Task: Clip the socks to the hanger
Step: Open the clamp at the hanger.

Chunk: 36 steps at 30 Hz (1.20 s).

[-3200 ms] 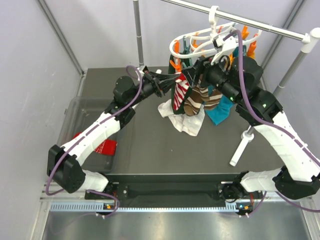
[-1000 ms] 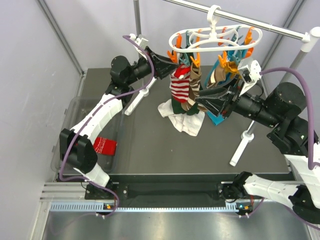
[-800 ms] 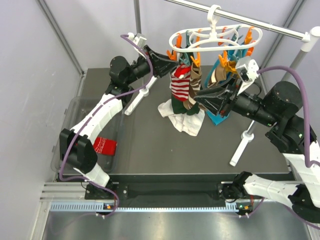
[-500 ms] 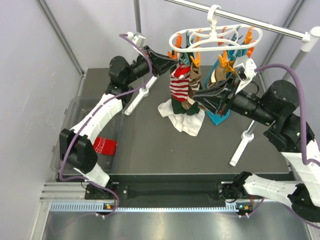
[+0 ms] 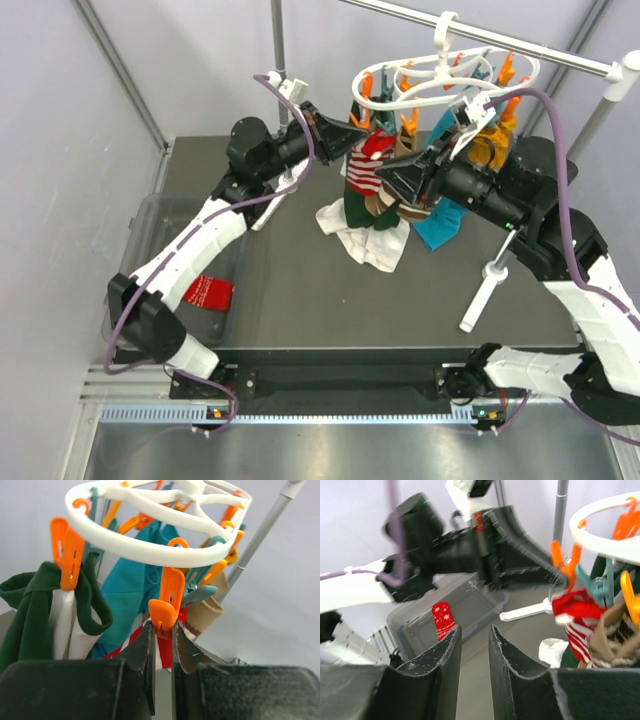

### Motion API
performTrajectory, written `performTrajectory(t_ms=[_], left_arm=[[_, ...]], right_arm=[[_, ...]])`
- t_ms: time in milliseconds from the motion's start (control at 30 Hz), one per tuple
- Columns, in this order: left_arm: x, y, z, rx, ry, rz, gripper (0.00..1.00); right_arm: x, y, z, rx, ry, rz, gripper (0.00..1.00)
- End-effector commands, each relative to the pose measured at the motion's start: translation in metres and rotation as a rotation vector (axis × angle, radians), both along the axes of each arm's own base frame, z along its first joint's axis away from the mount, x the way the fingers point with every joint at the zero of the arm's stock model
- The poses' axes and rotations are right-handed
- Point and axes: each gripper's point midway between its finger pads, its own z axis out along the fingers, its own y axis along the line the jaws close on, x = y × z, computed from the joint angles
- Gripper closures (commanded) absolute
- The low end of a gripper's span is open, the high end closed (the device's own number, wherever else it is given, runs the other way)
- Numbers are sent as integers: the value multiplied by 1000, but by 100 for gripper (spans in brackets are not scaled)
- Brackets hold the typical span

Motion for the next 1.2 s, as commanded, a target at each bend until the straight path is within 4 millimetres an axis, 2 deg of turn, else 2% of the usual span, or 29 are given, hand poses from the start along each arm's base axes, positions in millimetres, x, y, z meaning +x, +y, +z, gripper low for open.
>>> performTrajectory(t_ms=[0,167,333,433,767,900,933,1000,1033,1167], left_arm=[[-37,9,39,14,-132,84,100],[-63,5,45,26,-151,118,100],[-79,-8,36,89,-156,127,100],[-82,-15,31,129,-163,141,100],[-80,-21,27,208,-157,210,100],[-77,-20,28,227,-155,228,100],[-76,-19,26,238,-148,234,100],[-74,-18,26,243,-145,245,100],[-74,-19,24,248,-142,246,100],[-75,-16,26,245,-144,248,100]], right_arm=[[0,-9,30,67,-25,-44,72],[9,-9,40,79,-2,-89,69],[19,-13,47,96,17,-147,60],[28,-10,41,73,53,-171,58],[42,-8,24,-2,136,-224,54],[36,-5,19,-13,125,-184,54],[32,-9,27,7,98,-183,53],[27,-8,22,9,92,-158,52],[22,-13,30,35,66,-157,51],[23,-16,17,5,92,-175,50]])
